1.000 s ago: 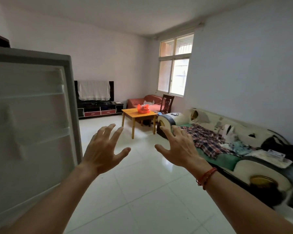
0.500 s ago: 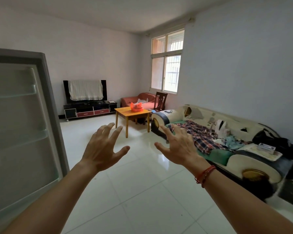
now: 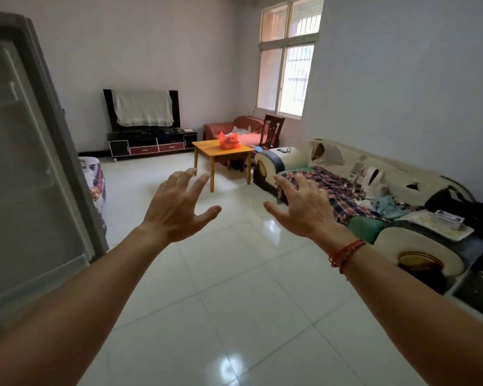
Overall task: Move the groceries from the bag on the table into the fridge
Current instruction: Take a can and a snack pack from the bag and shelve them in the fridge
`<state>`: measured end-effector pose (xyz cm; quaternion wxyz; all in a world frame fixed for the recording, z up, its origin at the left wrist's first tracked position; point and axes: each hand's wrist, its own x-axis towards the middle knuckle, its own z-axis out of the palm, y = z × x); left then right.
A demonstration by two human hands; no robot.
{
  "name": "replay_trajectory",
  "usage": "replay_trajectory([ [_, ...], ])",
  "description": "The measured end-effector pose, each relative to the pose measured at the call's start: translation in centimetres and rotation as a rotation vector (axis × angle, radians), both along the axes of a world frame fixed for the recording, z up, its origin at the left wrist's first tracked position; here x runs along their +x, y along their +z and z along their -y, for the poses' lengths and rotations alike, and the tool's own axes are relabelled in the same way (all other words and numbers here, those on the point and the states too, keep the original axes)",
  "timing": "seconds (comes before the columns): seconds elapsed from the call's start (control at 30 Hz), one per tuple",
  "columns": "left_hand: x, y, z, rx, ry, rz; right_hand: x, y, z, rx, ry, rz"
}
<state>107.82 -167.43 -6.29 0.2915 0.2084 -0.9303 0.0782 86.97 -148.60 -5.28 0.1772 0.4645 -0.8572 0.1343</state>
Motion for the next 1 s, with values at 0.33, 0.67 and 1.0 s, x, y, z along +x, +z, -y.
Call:
replay_trajectory([
  [0.33,-7.3,-3.8,7.4,0.058,-0.007,0.023,-5.7,-3.3,7.4,0.061,0.002,0.035],
  [0.67,-18.1,-4.9,23.8,0.112,-0.021,0.031,-16.5,-4.2,23.4,0.12,-0.03,0.044],
  [1.0,-29.2,-5.3,34.6,0.136,-0.068,0.066,-26.9,-5.7,33.4,0.157,-0.105,0.104],
])
